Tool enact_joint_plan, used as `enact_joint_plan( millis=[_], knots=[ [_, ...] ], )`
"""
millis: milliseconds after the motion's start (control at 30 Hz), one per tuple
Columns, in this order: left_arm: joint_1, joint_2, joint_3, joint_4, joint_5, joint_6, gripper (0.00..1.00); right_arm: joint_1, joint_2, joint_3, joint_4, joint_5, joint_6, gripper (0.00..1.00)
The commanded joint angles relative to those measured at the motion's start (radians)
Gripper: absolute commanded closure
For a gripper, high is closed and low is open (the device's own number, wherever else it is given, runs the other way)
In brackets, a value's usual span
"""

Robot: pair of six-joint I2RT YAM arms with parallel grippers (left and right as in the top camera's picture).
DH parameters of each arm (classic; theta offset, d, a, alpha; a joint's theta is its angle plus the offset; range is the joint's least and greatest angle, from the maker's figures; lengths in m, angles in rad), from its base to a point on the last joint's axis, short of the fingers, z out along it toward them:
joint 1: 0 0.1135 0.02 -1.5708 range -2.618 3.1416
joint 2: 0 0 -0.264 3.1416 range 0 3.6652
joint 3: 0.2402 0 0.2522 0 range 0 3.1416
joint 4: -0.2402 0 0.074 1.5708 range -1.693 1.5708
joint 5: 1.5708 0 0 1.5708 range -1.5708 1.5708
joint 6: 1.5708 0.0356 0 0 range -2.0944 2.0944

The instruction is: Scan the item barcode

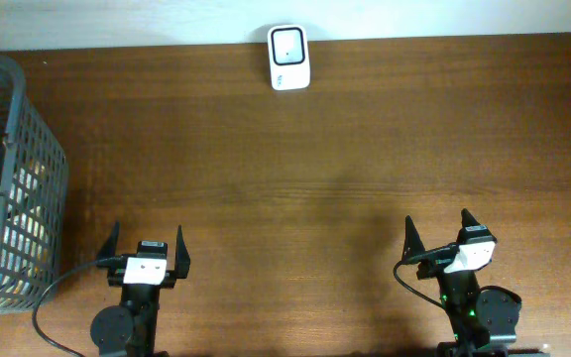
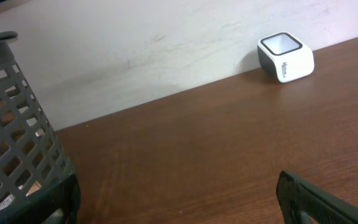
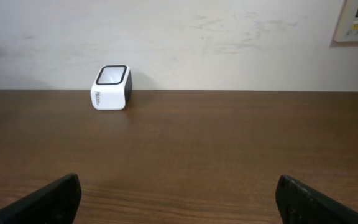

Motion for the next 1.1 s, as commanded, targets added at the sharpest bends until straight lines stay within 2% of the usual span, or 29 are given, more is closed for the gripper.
enact_joint_plan(
  millis=[0,67,833,1067],
  knots=[
    [-0.125,-0.001,-0.003,0.030,-0.063,-0.029,0.01,0.128,0.001,-0.007,-0.005,0.013,-0.007,0.01],
    [-0.125,0.002,-0.003,-0.013,-0.062,-0.029,0.01,0.128,0.001,-0.007,-0.005,0.013,-0.007,0.01],
    [-0.125,0.007,-0.003,-0.012,-0.063,-0.029,0.01,0.128,0.001,-0.007,-0.005,0.013,-0.007,0.01],
    [-0.125,0.007,-0.003,0.039,-0.062,-0.048,0.01,0.128,0.001,-0.007,-0.005,0.013,-0.007,0.01]
  ],
)
